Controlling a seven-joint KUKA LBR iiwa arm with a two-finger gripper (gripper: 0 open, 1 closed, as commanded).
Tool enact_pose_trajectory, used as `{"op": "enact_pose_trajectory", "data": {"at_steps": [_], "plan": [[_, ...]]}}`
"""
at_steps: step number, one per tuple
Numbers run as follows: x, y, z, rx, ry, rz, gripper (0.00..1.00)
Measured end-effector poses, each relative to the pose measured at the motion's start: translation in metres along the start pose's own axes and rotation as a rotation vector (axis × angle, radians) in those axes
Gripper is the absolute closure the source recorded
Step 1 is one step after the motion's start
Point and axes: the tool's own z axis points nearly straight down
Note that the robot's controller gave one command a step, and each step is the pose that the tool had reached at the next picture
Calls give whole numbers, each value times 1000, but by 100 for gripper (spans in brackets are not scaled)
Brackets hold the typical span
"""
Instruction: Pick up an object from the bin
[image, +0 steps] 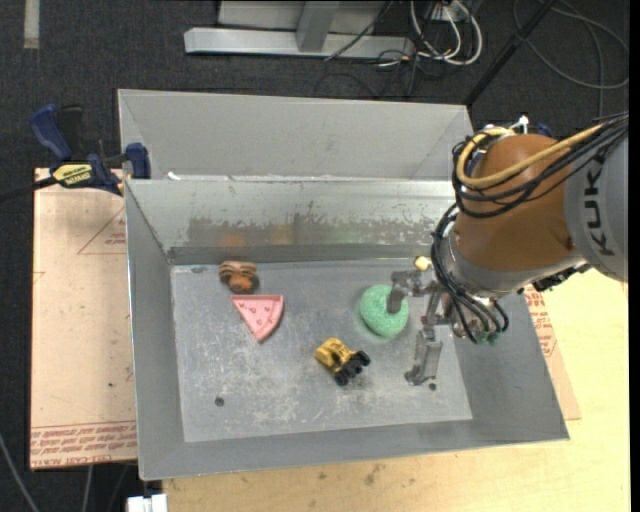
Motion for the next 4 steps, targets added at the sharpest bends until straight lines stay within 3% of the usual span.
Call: {"op": "enact_pose_trajectory", "data": {"at_steps": [1, 2, 3, 4], "plan": [[-2, 0, -4, 0, -8, -1, 0], [-9, 27, 36, 2, -15, -61, 0], [6, 32, 95, 1, -9, -179, 0], [-21, 36, 123, 0, -10, -162, 0]]}}
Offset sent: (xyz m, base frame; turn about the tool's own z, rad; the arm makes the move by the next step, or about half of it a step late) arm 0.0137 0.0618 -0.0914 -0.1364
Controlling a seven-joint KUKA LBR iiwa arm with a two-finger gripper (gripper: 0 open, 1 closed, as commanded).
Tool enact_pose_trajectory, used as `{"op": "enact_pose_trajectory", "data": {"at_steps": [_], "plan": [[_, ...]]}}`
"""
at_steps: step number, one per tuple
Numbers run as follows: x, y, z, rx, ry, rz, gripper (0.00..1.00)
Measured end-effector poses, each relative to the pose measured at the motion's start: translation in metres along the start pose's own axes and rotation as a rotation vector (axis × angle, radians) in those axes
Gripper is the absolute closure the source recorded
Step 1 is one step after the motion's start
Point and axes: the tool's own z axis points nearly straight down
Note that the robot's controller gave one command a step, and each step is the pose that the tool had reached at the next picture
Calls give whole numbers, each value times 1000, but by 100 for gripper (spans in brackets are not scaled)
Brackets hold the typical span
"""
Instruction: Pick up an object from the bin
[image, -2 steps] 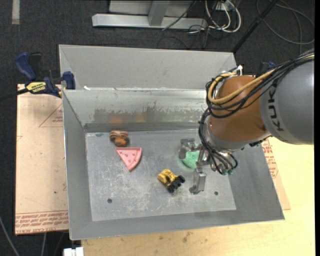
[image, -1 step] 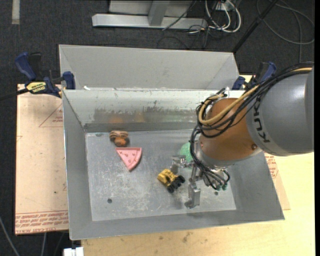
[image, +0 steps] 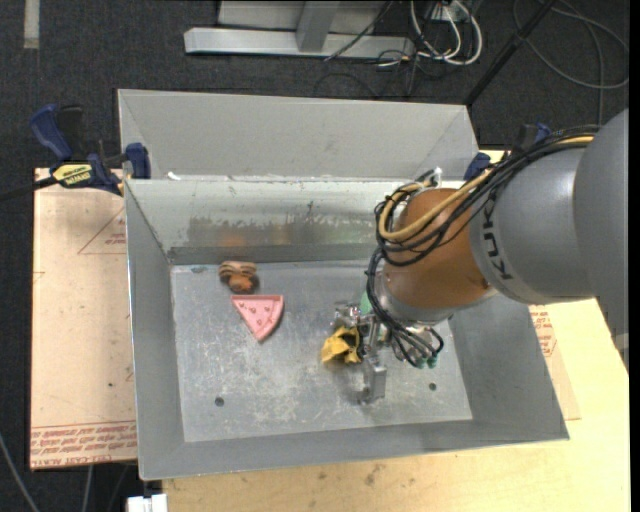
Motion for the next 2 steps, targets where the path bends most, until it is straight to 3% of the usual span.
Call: {"op": "enact_pose_trajectory", "data": {"at_steps": [1, 2], "plan": [[-12, 17, 6, 0, 1, 39, 0], [-58, -1, 5, 0, -2, -13, 100]]}}
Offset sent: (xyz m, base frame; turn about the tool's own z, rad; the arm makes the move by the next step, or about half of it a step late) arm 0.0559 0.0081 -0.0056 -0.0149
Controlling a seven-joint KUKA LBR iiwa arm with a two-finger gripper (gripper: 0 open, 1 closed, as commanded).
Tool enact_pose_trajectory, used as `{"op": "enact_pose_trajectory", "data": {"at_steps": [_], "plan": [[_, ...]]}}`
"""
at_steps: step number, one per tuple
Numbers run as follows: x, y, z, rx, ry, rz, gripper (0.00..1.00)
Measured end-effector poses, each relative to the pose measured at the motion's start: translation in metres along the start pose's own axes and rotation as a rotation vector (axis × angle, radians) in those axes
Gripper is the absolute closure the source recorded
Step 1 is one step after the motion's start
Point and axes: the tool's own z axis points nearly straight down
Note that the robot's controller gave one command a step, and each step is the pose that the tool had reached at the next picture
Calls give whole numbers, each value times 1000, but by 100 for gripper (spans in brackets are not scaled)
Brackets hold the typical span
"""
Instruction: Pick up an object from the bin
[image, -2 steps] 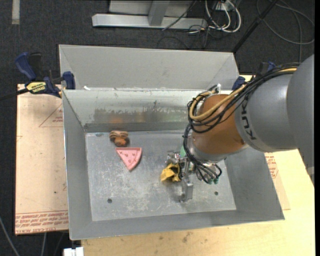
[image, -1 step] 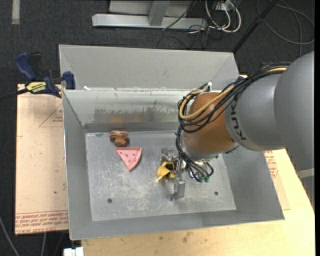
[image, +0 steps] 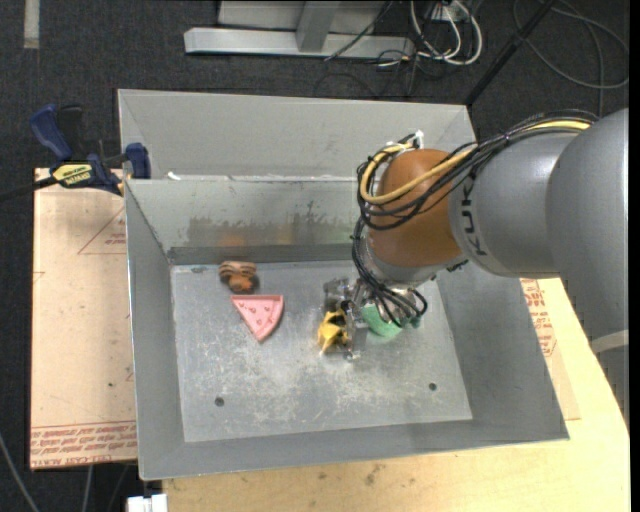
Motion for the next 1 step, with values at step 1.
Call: {"op": "enact_pose_trajectory", "data": {"at_steps": [1], "plan": [[0, 0, 0, 0, 0, 0, 100]]}}
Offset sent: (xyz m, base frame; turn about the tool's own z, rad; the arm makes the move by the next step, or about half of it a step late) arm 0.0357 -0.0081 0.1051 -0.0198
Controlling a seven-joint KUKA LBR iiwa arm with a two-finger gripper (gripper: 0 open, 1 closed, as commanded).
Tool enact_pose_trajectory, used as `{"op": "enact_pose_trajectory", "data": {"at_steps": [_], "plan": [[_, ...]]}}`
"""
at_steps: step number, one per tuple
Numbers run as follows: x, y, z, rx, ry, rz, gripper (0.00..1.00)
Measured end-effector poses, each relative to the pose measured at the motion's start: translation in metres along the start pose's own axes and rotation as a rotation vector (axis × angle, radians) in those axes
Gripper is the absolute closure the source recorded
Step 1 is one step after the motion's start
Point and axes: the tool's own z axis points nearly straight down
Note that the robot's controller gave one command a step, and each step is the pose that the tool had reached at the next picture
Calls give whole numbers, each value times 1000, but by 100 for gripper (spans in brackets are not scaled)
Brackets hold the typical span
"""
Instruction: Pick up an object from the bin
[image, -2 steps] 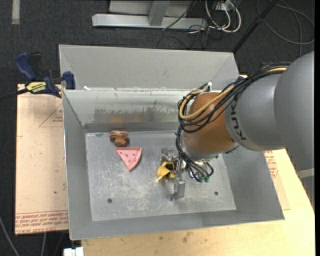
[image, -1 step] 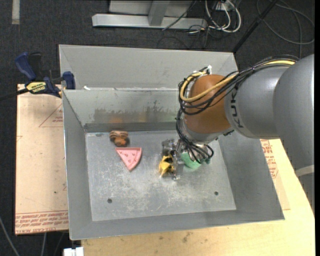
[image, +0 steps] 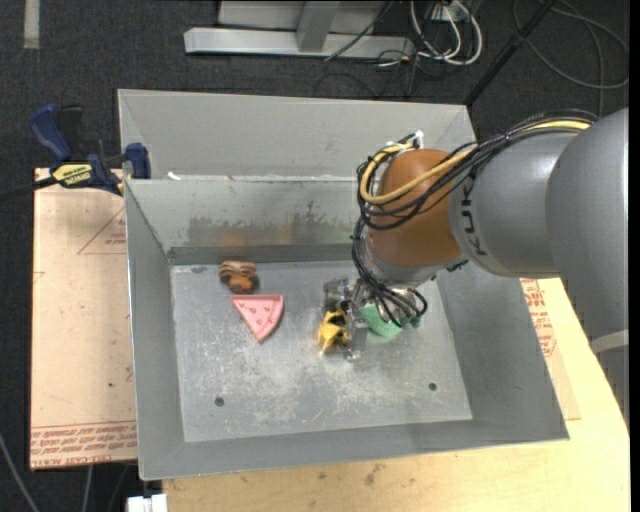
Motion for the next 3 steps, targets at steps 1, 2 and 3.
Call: {"op": "enact_pose_trajectory", "data": {"at_steps": [1, 2, 3], "plan": [[-35, -14, -105, 0, 1, -18, 100], [-35, -14, -105, 0, 2, -18, 100], [-4, -5, -274, 1, -4, -3, 100]]}}
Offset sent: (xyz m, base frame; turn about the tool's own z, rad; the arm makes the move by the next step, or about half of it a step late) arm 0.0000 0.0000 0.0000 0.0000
